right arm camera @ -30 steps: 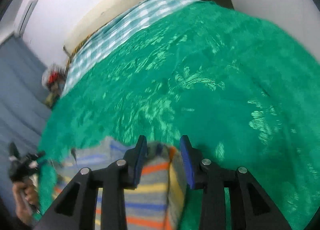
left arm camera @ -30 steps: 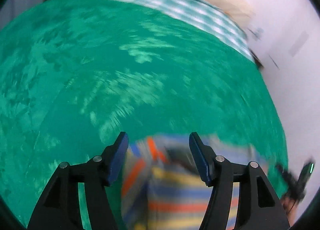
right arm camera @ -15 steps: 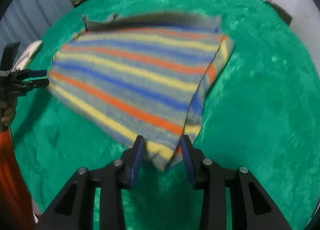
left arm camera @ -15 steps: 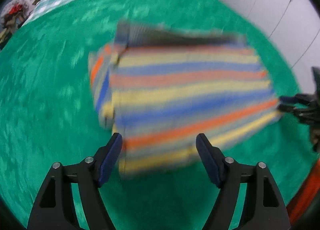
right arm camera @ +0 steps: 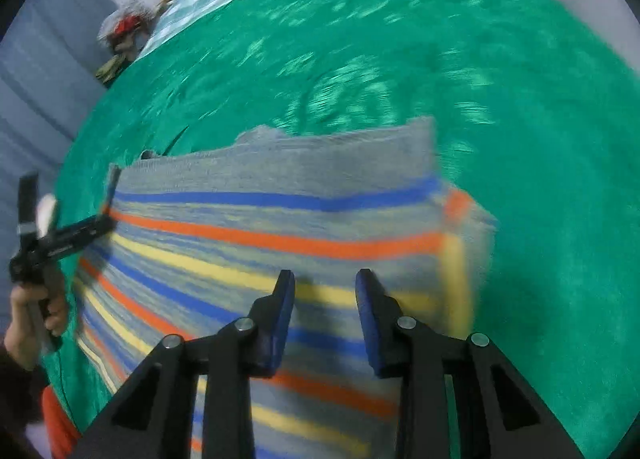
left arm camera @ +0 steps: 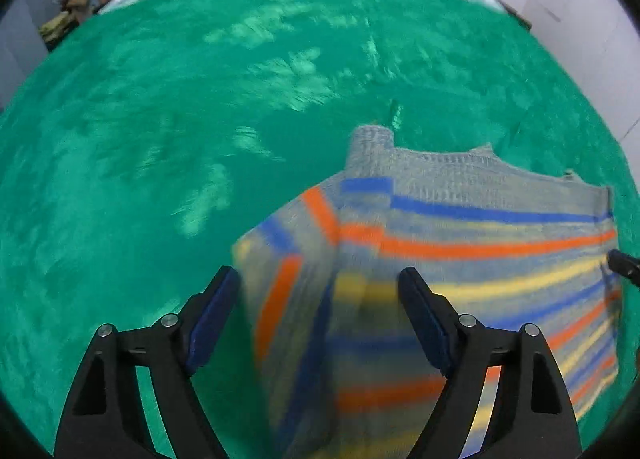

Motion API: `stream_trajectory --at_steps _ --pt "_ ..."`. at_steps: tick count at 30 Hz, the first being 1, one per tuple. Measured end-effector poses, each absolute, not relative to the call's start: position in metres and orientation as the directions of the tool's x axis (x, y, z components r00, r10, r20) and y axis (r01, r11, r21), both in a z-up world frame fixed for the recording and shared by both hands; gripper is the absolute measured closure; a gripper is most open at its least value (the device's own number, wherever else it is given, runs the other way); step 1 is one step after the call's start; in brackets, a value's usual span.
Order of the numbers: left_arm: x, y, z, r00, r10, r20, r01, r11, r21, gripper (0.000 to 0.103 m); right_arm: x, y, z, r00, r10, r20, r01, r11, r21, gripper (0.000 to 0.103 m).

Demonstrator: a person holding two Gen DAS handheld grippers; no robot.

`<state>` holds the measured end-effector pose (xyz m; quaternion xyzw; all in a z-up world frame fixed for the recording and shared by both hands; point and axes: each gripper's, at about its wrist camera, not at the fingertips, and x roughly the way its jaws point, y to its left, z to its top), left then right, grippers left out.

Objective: Fold small clothes
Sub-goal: 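Grasp the hem with both grippers and fold it up onto the collar, then release the folded sweater and lift both grippers away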

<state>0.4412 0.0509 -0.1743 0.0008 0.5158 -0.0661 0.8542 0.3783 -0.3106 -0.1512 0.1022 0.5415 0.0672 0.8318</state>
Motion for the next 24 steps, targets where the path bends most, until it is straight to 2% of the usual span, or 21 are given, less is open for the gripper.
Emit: stream_trajectory --at_steps 3,6,8,9,10,12,13,14,16,18,22,24 --pt "0.392 0.053 -0.155 0.503 -0.22 -0.836 0.189 0.972 -0.141 0.017 0.333 -0.303 -0.124 0.439 0.286 -0.852 -0.116 0.958 0.262 0.069" --pt "0.337 0.043 -0.164 0.48 -0.227 -0.847 0.275 0.956 -0.1 0.015 0.281 -0.287 -0.13 0.369 0.354 -0.859 -0.198 0.933 0.3 0.069" --pt "0.319 0.053 -0.193 0.428 -0.099 -0.898 0.209 0.978 -0.008 0.015 0.249 -0.282 -0.153 0.303 0.297 -0.905 -0.204 0.948 0.243 0.069" --pt "0.307 0.068 -0.203 0.409 -0.077 -0.909 0.151 0.988 -0.016 0.014 0.227 -0.289 -0.164 0.303 0.242 -0.922 -0.185 0.964 0.192 0.072" --pt "0.297 0.076 -0.203 0.417 -0.09 -0.904 0.121 0.992 -0.043 0.014 0.209 -0.295 -0.163 0.34 0.24 -0.909 -0.175 0.966 0.19 0.075" --pt "0.266 0.097 -0.193 0.438 -0.111 -0.892 0.027 0.994 -0.11 0.014 0.178 -0.307 -0.156 0.359 0.096 -0.928 -0.083 0.994 0.07 0.074" --pt "0.257 0.099 -0.19 0.443 -0.13 -0.887 0.018 0.991 -0.136 0.014 0.162 -0.312 -0.147 0.389 0.096 -0.916 -0.057 0.995 0.08 0.074" --pt "0.242 0.098 -0.185 0.455 -0.181 -0.872 0.021 0.981 -0.193 0.014 0.15 -0.314 -0.141 0.415 0.115 -0.903 -0.041 0.993 0.108 0.071" --pt "0.223 0.09 -0.18 0.48 -0.213 -0.851 0.032 0.974 -0.226 0.01 0.128 -0.309 -0.132 0.456 0.133 -0.88 -0.018 0.99 0.141 0.064" --pt "0.207 0.073 -0.179 0.5 -0.212 -0.84 0.055 0.976 -0.213 0.008 0.104 -0.306 -0.126 0.52 0.121 -0.846 0.001 0.99 0.142 0.056" --pt "0.203 0.037 -0.197 0.524 -0.104 -0.845 0.127 0.991 -0.043 0.007 0.08 -0.294 -0.14 0.573 0.05 -0.818 0.087 0.989 0.121 0.055" --pt "0.19 0.03 -0.205 0.554 -0.072 -0.83 0.164 0.986 0.024 0.001 0.077 -0.295 -0.15 0.584 0.006 -0.812 0.134 0.985 0.105 0.052"
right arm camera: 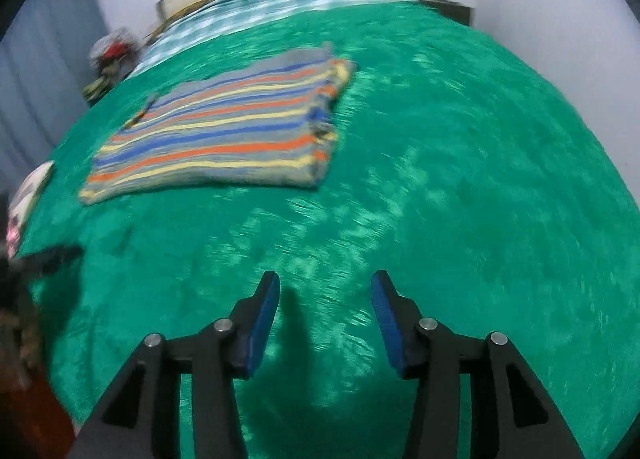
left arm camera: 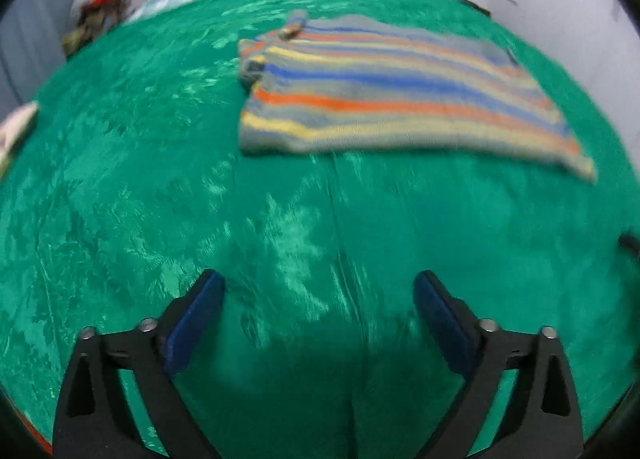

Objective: Fold small clothes
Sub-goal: 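Release the folded sweater and lift both grippers away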

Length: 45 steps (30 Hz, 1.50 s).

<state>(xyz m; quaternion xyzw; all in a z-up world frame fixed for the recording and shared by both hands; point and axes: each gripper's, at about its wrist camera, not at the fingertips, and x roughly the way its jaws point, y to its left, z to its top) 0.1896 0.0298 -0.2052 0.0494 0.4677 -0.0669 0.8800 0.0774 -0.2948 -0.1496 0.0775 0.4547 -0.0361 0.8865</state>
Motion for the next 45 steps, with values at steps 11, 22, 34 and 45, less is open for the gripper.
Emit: stream_trajectory --at_steps 11,22,34,45 --pt "0.18 0.042 -0.212 0.592 -0.12 -0.797 0.16 0.987 -0.03 0.0 0.089 -0.28 -0.18 0.615 -0.006 -0.789 0.112 0.99 0.08 0.025" --pt "0.173 0.039 -0.213 0.598 -0.119 -0.793 0.161 0.987 -0.027 0.0 0.087 -0.274 -0.186 0.623 -0.036 -0.782 0.119 0.992 0.049 0.023" --pt "0.172 0.039 -0.213 0.598 -0.119 -0.792 0.162 0.986 -0.026 0.0 0.087 -0.273 -0.187 0.628 -0.048 -0.777 0.125 0.991 0.04 0.023" --pt "0.172 0.039 -0.213 0.597 -0.119 -0.793 0.162 0.986 -0.027 0.0 0.087 -0.272 -0.188 0.637 -0.051 -0.769 0.126 0.991 0.039 0.022"
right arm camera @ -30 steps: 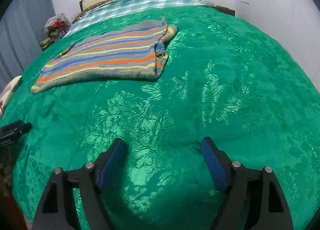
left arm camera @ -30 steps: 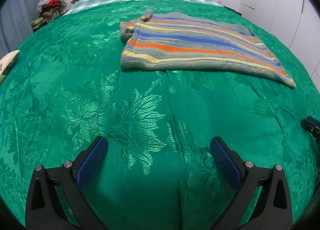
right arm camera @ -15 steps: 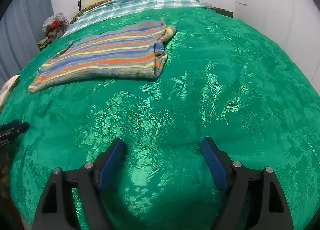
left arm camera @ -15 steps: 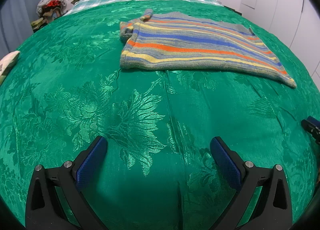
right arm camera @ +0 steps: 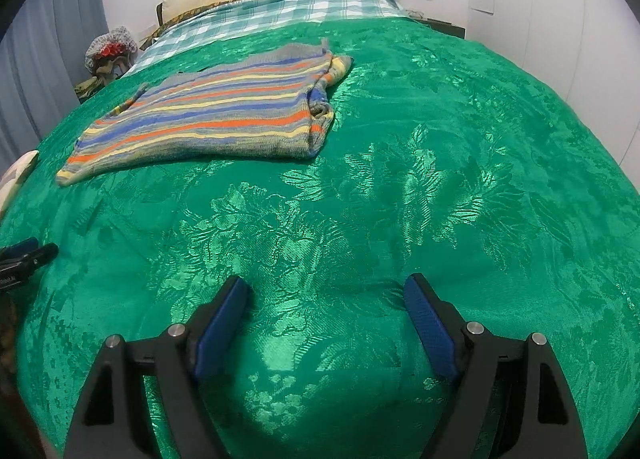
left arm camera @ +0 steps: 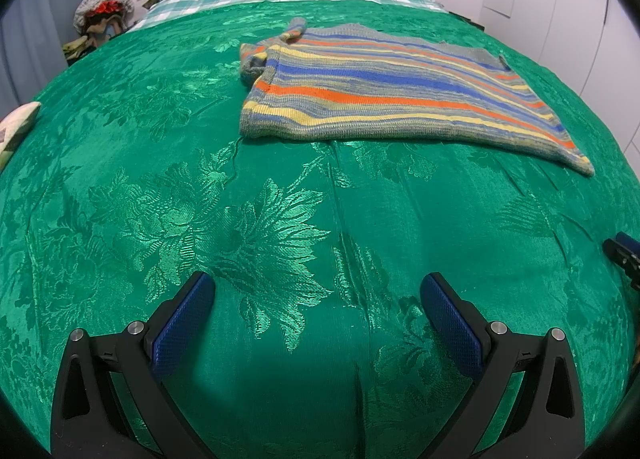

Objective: Fold small clothes

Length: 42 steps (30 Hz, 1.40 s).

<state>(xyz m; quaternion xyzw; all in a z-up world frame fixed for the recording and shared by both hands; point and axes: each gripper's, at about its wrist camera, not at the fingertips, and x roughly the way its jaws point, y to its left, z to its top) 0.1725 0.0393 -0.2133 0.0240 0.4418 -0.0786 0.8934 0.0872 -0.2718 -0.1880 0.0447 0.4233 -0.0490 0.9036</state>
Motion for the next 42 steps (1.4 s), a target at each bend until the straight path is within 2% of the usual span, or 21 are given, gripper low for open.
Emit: stream_trajectory --at_steps 6,10,13,17,21,24,27,28,29,30,31,32,37,39,40,42 --pt "0.172 0.035 -0.205 0.565 -0.098 -0.819 0.17 0.985 0.0 0.001 0.087 -0.272 -0.188 0.63 -0.049 -0.775 0.13 0.991 0.043 0.022" --pt "0.153 0.012 -0.179 0.556 -0.145 -0.818 0.26 0.966 0.005 0.002 0.085 -0.278 -0.182 0.611 -0.009 -0.791 0.129 0.988 0.088 0.019" --pt "0.143 -0.026 -0.156 0.569 -0.242 -0.786 0.381 0.925 -0.009 0.002 0.087 -0.286 -0.171 0.576 0.042 -0.816 0.142 0.978 0.151 0.02" --pt "0.147 -0.115 -0.137 0.544 -0.344 -0.765 0.6 0.797 0.068 0.002 0.107 -0.322 -0.139 0.59 0.174 -0.788 0.131 0.943 0.306 0.02" --pt "0.173 -0.198 -0.15 0.531 -0.36 -0.767 0.695 0.703 0.151 0.003 0.158 -0.356 -0.116 0.594 0.238 -0.768 0.09 0.93 0.357 0.02" --pt "0.197 -0.248 -0.171 0.519 -0.326 -0.79 0.721 0.664 0.199 0.012 0.21 -0.378 -0.112 0.568 0.322 -0.757 0.056 0.903 0.426 0.023" --pt "0.22 -0.272 -0.191 0.511 -0.276 -0.814 0.715 0.662 0.224 0.015 0.253 -0.389 -0.119 0.538 0.394 -0.745 0.049 0.868 0.494 0.032" --pt "0.225 -0.274 -0.194 0.5 -0.278 -0.82 0.715 0.668 0.209 0.023 0.267 -0.391 -0.123 0.525 0.419 -0.741 0.047 0.855 0.517 0.033" --pt "0.231 -0.272 -0.195 0.473 -0.309 -0.825 0.717 0.68 0.157 0.04 0.286 -0.391 -0.129 0.506 0.446 -0.739 0.044 0.842 0.538 0.034" --pt "0.237 -0.269 -0.195 0.456 -0.329 -0.827 0.704 0.702 0.109 0.05 0.295 -0.39 -0.133 0.495 0.455 -0.74 0.044 0.837 0.545 0.034" --pt "0.24 -0.266 -0.194 0.451 -0.33 -0.829 0.691 0.717 0.09 0.073 0.311 -0.389 -0.14 0.477 0.473 -0.741 0.046 0.828 0.559 0.035" --pt "0.244 -0.264 -0.194 0.458 -0.322 -0.828 0.671 0.737 0.085 0.091 0.321 -0.388 -0.145 0.466 0.486 -0.739 0.051 0.819 0.571 0.035" --pt "0.249 -0.25 -0.185 0.417 -0.39 -0.821 0.631 0.775 -0.047 0.094 0.37 -0.385 -0.181 0.47 0.501 -0.727 0.154 0.764 0.626 0.036" --pt "0.248 -0.249 -0.18 0.415 -0.399 -0.818 0.63 0.775 -0.058 0.094 0.381 -0.383 -0.185 0.494 0.516 -0.7 0.173 0.73 0.661 0.056" --pt "0.248 -0.247 -0.177 0.412 -0.408 -0.814 0.628 0.775 -0.071 0.094 0.385 -0.379 -0.185 0.495 0.508 -0.704 0.177 0.735 0.655 0.096" --pt "0.25 -0.234 -0.167 0.398 -0.444 -0.803 0.608 0.783 -0.131 0.095 0.383 -0.376 -0.177 0.509 0.464 -0.725 0.187 0.762 0.62 0.093"
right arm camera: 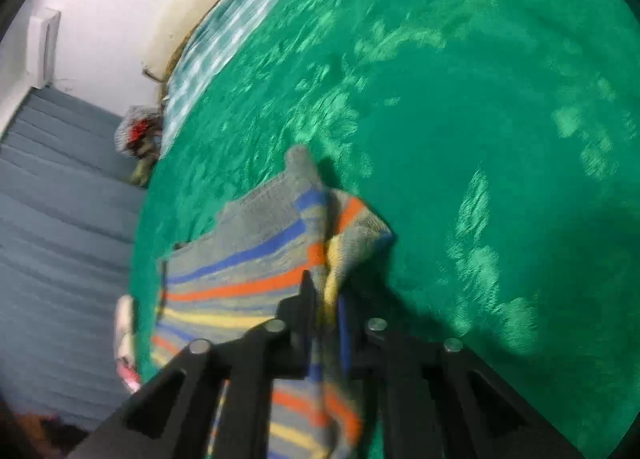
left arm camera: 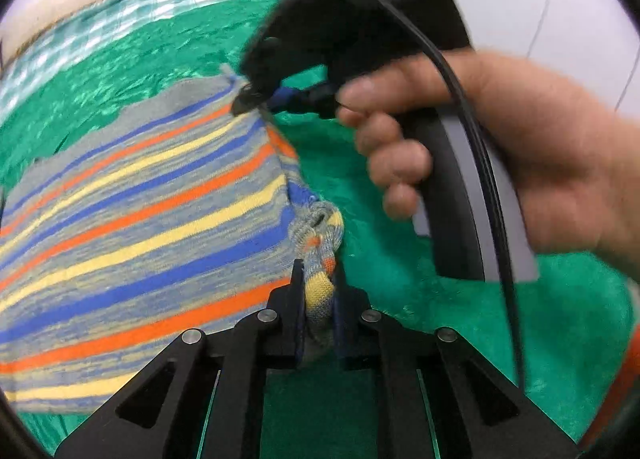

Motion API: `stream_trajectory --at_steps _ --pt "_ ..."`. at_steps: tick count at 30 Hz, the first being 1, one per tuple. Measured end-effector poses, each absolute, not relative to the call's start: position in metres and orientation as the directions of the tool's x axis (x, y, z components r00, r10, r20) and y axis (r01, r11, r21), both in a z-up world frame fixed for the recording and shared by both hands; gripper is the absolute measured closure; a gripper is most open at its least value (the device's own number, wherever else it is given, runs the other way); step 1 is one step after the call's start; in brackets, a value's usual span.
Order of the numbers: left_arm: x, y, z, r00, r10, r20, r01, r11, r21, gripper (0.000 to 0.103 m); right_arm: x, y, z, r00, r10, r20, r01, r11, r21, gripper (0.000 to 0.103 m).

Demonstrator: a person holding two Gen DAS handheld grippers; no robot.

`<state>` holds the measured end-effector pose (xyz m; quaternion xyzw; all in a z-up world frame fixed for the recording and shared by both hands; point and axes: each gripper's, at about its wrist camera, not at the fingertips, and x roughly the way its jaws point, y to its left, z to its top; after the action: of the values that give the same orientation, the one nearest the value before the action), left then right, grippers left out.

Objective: Fold small clothes

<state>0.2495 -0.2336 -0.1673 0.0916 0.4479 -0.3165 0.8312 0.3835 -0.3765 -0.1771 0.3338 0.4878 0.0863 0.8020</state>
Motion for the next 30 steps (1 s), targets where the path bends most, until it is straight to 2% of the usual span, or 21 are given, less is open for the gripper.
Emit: stream_trajectory --at_steps 2,5,11,17,21,22,24,26,28,30 --pt "0.249 -0.212 -0.149 0.4 -0.492 -0.774 0.583 0.788 -0.199 0.095 0.379 -0.368 -0.156 0.532 0.424 -0.733 0.145 0.807 0.572 0.093" --pt "0.242 -0.189 -0.124 0.436 -0.518 -0.736 0.557 0.797 -0.231 0.095 0.376 -0.347 -0.117 0.554 0.393 -0.734 0.065 0.858 0.509 0.093" --pt "0.245 -0.087 -0.092 0.522 -0.479 -0.705 0.411 0.866 -0.284 0.095 0.4 -0.258 -0.065 0.528 0.475 -0.704 -0.116 0.862 0.494 0.093" --pt "0.263 0.025 -0.107 0.558 -0.369 -0.743 0.2 0.929 -0.311 0.095 0.429 -0.129 -0.071 0.457 0.548 -0.7 -0.24 0.834 0.497 0.093" --pt "0.269 0.062 -0.128 0.538 -0.319 -0.78 0.103 0.944 -0.315 0.095 0.444 -0.061 -0.097 0.399 0.566 -0.721 -0.263 0.824 0.501 0.093" --pt "0.27 0.068 -0.134 0.526 -0.311 -0.792 0.085 0.946 -0.314 0.093 0.445 -0.052 -0.103 0.389 0.568 -0.725 -0.262 0.823 0.504 0.093" --pt "0.275 0.075 -0.148 0.481 -0.278 -0.831 0.045 0.955 -0.293 0.079 0.452 -0.032 -0.121 0.355 0.592 -0.724 -0.254 0.806 0.534 0.084" --pt "0.27 0.088 -0.152 0.476 -0.228 -0.849 -0.014 0.964 -0.266 0.062 0.455 -0.023 -0.137 0.317 0.639 -0.701 -0.229 0.769 0.597 0.061" --pt "0.257 0.105 -0.145 0.506 -0.238 -0.829 -0.04 0.954 -0.298 0.051 0.449 -0.03 -0.136 0.349 0.663 -0.663 -0.22 0.745 0.63 0.06" --pt "0.25 0.113 -0.14 0.523 -0.239 -0.818 -0.045 0.951 -0.306 0.05 0.438 -0.047 -0.128 0.392 0.658 -0.643 -0.222 0.746 0.628 0.06"
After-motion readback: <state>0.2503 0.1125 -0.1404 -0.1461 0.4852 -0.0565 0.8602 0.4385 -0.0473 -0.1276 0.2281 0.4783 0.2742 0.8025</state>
